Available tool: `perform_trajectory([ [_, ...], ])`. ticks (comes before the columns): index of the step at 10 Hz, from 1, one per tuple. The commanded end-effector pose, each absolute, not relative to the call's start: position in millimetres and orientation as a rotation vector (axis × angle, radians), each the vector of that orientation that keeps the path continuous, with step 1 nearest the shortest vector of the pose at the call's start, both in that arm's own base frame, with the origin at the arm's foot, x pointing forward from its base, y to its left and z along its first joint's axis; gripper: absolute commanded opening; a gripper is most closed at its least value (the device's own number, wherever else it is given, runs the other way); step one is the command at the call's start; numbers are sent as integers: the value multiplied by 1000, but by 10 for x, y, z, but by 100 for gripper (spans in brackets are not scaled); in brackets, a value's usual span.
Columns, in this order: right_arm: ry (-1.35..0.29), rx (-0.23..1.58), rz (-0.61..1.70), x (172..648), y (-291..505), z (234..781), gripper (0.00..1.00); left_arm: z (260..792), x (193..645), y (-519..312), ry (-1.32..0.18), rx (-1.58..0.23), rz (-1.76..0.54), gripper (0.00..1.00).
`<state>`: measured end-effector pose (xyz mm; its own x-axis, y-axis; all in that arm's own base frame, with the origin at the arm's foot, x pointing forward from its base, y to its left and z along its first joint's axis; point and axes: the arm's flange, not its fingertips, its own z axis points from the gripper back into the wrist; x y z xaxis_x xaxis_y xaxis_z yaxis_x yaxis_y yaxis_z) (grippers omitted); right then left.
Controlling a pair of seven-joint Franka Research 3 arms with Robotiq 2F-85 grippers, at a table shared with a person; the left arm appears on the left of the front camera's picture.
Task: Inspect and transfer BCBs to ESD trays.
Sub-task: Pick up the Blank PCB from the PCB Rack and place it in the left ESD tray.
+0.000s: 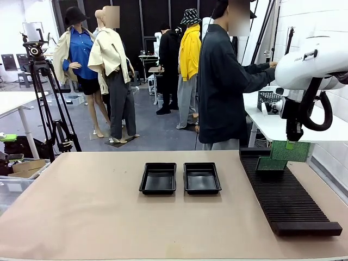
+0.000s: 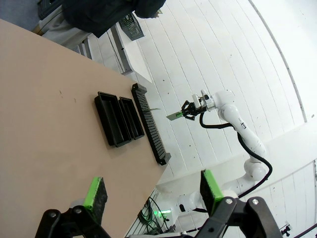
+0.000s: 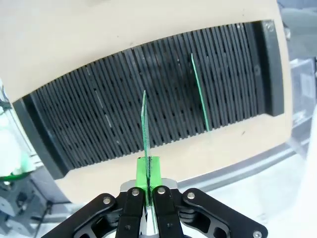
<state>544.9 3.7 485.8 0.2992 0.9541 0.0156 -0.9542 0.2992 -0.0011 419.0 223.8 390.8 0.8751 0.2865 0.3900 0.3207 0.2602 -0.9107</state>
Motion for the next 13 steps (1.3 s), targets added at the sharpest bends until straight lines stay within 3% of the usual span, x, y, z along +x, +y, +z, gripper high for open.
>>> perform_trajectory([
  [1, 22, 17, 1132, 5381, 150, 4974, 0, 3929, 4173, 2239, -544, -1320, -15, 100],
  [8, -2, 214, 427, 5288, 510, 5052, 0, 3929, 4173, 2239, -544, -1320, -15, 100],
  [13, -15, 478, 219, 5314, 741, 5094, 0, 3929, 4173, 2239, -544, -1320, -15, 100],
])
